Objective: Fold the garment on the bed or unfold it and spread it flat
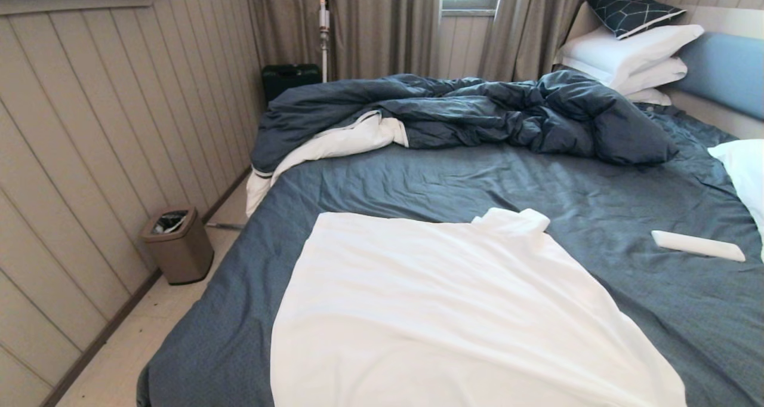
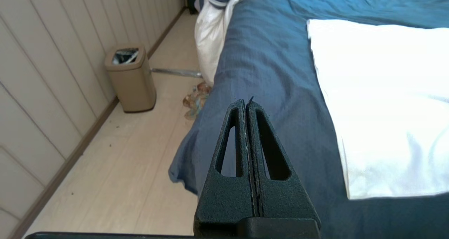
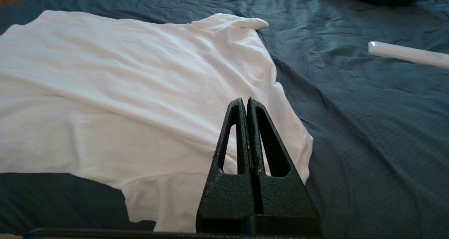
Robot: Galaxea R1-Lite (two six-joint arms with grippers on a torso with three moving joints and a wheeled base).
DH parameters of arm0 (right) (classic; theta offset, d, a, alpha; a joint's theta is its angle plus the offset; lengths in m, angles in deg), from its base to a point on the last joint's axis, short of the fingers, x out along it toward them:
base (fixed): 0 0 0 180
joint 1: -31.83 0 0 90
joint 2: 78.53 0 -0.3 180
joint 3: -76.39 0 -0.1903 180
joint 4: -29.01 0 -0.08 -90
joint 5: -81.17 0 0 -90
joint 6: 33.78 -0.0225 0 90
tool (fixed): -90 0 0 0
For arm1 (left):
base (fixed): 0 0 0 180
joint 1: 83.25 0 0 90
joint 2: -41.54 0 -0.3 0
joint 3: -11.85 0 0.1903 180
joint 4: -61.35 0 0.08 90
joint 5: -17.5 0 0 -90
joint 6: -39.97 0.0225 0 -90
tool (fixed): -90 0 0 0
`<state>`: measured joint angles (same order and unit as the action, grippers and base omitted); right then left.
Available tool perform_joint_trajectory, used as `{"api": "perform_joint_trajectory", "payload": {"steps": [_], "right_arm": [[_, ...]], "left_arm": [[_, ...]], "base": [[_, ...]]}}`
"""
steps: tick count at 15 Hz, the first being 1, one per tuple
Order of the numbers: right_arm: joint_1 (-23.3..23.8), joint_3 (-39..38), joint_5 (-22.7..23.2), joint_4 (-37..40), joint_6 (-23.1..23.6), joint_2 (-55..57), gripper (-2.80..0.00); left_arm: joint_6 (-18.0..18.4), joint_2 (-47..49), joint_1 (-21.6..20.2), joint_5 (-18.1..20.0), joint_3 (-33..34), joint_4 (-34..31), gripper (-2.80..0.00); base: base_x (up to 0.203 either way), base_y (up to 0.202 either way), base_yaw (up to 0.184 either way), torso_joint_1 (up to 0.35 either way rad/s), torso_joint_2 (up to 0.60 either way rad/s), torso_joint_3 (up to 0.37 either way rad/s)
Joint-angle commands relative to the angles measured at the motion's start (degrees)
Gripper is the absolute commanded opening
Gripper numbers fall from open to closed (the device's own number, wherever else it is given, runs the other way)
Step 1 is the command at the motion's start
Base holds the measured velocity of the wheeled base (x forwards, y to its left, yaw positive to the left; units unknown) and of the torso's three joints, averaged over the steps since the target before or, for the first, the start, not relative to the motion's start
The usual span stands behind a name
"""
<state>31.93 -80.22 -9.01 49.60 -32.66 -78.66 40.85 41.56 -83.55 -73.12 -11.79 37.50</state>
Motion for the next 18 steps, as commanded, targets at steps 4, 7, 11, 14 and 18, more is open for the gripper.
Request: {"api": "perform_joint_trajectory", "payload": {"steps": [4, 7, 11, 14, 18], "right_arm": [[-0.01, -0.02, -0.08, -0.03, 0.03, 0.22, -2.8], [0.08, -0.02, -0.26, -0.03, -0.06, 0.22, -2.8], [0.17, -0.02, -0.43, -0.03, -0.06, 0.22, -2.8], [0.17, -0.02, -0.43, -0.03, -0.06, 0.15, -2.8], [0.1, -0.02, -0.43, -0.03, -0.06, 0.22, -2.8]], "left_arm": [[0.0, 0.15, 0.04, 0.09, 0.27, 0.14, -2.8], [-0.35, 0.08, 0.04, 0.04, 0.27, 0.3, -2.8], [-0.26, 0.06, 0.04, 0.09, 0.27, 0.31, -2.8], [-0.09, 0.06, 0.04, 0.27, 0.27, 0.22, -2.8], [0.0, 0.06, 0.04, 0.27, 0.27, 0.22, -2.8]], "base": [[0.0, 0.0, 0.0, 0.0, 0.0, 0.0], [0.0, 0.0, 0.0, 0.0, 0.0, 0.0], [0.0, 0.0, 0.0, 0.0, 0.0, 0.0], [0.0, 0.0, 0.0, 0.0, 0.0, 0.0], [0.0, 0.0, 0.0, 0.0, 0.0, 0.0]]}}
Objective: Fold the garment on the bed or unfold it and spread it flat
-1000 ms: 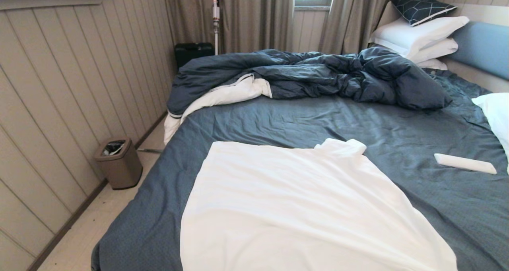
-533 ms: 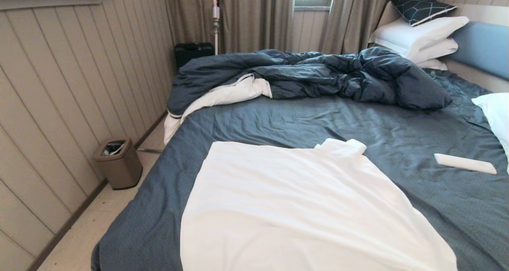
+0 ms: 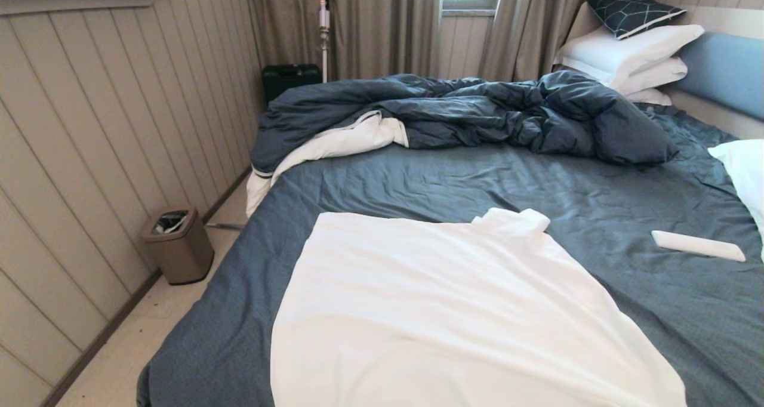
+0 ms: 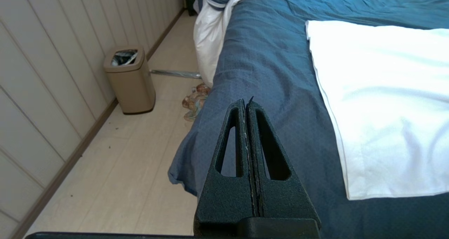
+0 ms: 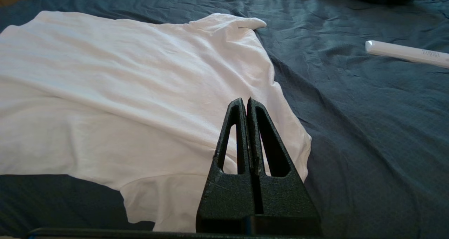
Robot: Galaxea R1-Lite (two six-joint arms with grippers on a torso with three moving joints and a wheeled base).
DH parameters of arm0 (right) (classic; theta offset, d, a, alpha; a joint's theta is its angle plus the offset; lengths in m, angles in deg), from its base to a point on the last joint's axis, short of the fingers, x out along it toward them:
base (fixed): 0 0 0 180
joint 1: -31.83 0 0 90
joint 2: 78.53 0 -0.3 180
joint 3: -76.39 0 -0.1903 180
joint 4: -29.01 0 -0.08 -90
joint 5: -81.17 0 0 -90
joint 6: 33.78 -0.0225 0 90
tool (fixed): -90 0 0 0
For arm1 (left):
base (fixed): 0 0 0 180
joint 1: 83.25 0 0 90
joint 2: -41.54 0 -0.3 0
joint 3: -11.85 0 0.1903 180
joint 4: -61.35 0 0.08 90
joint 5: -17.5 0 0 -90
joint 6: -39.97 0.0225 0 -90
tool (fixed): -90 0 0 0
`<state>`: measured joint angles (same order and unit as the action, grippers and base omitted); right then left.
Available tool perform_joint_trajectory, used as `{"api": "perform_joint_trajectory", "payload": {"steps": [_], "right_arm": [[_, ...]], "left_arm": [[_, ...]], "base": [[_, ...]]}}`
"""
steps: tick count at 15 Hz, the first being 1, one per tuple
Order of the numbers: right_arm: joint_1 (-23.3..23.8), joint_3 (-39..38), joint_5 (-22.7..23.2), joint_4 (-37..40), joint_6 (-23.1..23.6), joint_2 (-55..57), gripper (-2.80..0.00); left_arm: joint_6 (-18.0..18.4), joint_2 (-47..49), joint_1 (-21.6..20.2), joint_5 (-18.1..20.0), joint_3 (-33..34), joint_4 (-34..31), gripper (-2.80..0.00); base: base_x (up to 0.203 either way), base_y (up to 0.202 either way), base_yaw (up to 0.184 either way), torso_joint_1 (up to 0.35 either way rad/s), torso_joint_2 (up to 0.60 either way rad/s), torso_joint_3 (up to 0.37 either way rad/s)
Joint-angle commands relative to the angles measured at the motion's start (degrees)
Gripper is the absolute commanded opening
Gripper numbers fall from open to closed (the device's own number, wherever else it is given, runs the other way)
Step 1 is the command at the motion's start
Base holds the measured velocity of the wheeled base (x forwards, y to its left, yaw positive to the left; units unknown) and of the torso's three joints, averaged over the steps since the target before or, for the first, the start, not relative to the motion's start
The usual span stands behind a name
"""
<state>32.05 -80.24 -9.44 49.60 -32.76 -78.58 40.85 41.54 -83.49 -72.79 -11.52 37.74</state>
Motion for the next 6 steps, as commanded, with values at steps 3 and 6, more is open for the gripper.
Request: {"api": "perform_joint_trajectory", "payload": {"steps": [3, 6], "right_arm": [[-0.04, 0.0, 0.09, -0.03, 0.12, 0.05, -2.8], [0.04, 0.0, 0.17, -0.21, 0.3, 0.05, -2.8]], "left_arm": [[0.0, 0.09, -0.03, -0.06, 0.0, -0.02, -2.8], [0.0, 0.09, -0.03, -0.06, 0.0, -0.02, -2.8]], "base": [[0.0, 0.0, 0.0, 0.0, 0.0, 0.0], [0.0, 0.0, 0.0, 0.0, 0.0, 0.0]]}}
